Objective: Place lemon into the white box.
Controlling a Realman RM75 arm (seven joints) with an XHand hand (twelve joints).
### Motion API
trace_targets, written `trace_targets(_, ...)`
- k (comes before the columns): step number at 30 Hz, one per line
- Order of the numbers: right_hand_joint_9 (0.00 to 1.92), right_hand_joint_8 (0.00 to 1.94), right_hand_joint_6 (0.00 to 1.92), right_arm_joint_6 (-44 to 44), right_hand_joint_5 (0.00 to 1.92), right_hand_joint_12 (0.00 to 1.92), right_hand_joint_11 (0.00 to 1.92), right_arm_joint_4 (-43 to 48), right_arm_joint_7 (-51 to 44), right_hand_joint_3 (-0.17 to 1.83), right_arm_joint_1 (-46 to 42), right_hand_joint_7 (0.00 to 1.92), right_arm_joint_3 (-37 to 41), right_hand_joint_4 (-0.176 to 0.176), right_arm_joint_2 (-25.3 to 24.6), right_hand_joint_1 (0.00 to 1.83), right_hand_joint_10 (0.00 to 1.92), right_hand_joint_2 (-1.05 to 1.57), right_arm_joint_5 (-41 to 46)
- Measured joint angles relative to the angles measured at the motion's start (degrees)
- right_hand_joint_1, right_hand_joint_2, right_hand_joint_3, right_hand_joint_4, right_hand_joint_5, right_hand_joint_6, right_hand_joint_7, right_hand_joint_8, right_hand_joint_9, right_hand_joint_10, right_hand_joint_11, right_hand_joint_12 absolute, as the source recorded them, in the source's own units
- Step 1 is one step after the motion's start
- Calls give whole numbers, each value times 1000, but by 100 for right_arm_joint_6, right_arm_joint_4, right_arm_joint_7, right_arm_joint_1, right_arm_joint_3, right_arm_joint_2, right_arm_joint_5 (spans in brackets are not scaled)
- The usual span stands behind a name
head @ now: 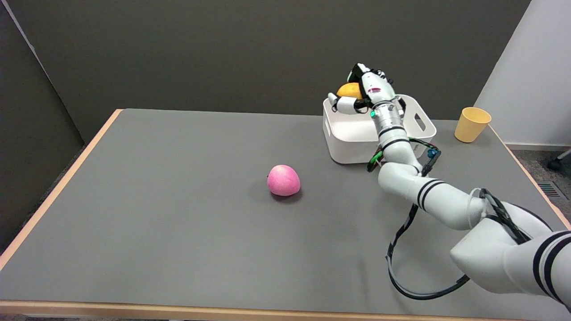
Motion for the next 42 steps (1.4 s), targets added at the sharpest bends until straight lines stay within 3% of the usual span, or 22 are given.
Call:
trace_targets(3, 529, 1941, 1914, -103, 453, 1921, 3, 187, -373, 537, -27, 284, 76, -25, 92, 773, 1921, 1210, 337)
trace_targets(4, 498, 1941, 1895, -120, 468, 1921, 1, 252, -463, 543, -58, 236, 100, -68, 123, 818, 1921, 1196, 415)
trace_targets(5, 453, 1860, 1716, -144, 464, 1921, -1, 363, -605, 608, -121, 214, 137, -92, 173, 815, 1894, 1119, 537)
trace_targets(7, 312, 1372, 887, -171, 369, 1865, 5, 576, -794, 896, -257, 248, 210, -61, 269, 634, 1669, 784, 712)
trace_targets(9, 79, 314, 381, -188, 115, 1322, 65, 825, -962, 892, -421, 86, 295, 26, 366, 423, 691, 657, 859)
trace_targets(11, 9, 35, 71, -204, 14, 844, 10, 1104, -1101, 756, -624, 11, 397, 25, 470, 425, 96, 624, 1009)
trace_targets(12, -1, -1, 14, -209, -1, 747, -1, 1243, -1159, 723, -736, -1, 448, 22, 520, 430, -1, 619, 1078)
trace_targets(18, -1, -1, -1, -190, -1, 564, -1, 2016, -1313, 693, -1419, -1, 763, 17, 790, 435, -1, 619, 1405)
trace_targets(24, -1, -1, -1, 8, -1, 24, -1, 2681, -1250, 743, -2018, -1, 981, 18, 964, 453, -1, 587, 1654)
trace_targets(26, -1, -1, -1, 74, -1, -1, -1, 2865, -1193, 813, -2176, -1, 1023, 23, 1002, 410, -1, 559, 1707)
trace_targets(29, -1, -1, -1, 190, -1, -1, -1, 3129, -1068, 680, -2398, -1, 1071, 15, 1049, 424, -1, 628, 1779)
trace_targets(42, 1, 2, 2, 1083, 0, 6, -1, 3880, -57, 706, -3114, 2, 1197, 4, 1154, 390, 4, 668, 1957)
